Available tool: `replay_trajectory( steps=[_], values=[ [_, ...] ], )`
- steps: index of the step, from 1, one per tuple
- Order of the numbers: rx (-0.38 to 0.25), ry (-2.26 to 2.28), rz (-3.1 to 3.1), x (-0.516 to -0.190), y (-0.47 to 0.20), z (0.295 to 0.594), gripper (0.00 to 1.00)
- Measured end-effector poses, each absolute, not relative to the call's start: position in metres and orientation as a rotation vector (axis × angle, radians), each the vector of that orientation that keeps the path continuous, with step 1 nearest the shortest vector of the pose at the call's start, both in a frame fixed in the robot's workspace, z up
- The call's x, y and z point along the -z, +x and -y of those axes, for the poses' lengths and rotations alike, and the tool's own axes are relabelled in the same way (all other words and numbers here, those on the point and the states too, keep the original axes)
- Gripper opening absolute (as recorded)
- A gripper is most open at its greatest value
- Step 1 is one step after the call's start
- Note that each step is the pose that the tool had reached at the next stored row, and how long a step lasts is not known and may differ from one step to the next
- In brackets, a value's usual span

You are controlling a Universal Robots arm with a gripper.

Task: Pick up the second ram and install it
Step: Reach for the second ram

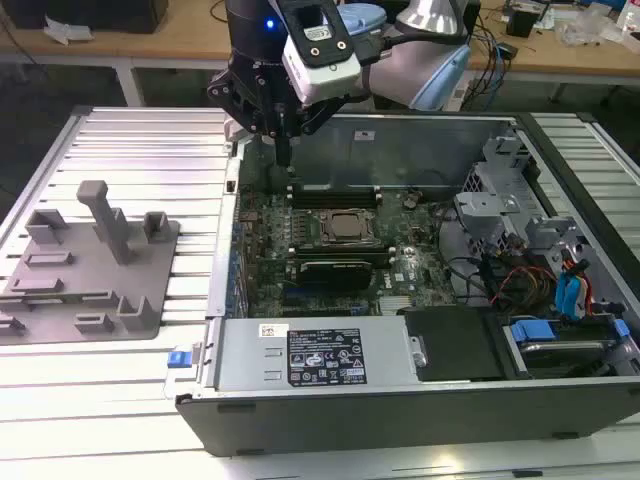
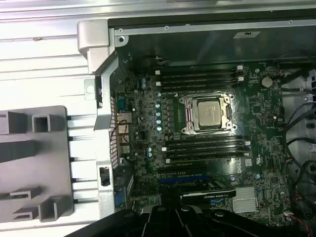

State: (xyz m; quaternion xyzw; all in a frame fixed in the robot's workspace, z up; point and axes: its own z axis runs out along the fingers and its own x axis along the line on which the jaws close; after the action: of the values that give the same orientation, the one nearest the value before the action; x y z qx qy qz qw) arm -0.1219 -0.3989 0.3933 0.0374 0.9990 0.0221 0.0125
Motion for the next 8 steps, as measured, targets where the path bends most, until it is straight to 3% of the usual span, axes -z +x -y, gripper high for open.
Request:
replay_trajectory(
  steps=[8],
  values=[
    [-0.069, 0.117, -3.114, -0.3932, -0.123, 0.3989, 0.08]
  ],
)
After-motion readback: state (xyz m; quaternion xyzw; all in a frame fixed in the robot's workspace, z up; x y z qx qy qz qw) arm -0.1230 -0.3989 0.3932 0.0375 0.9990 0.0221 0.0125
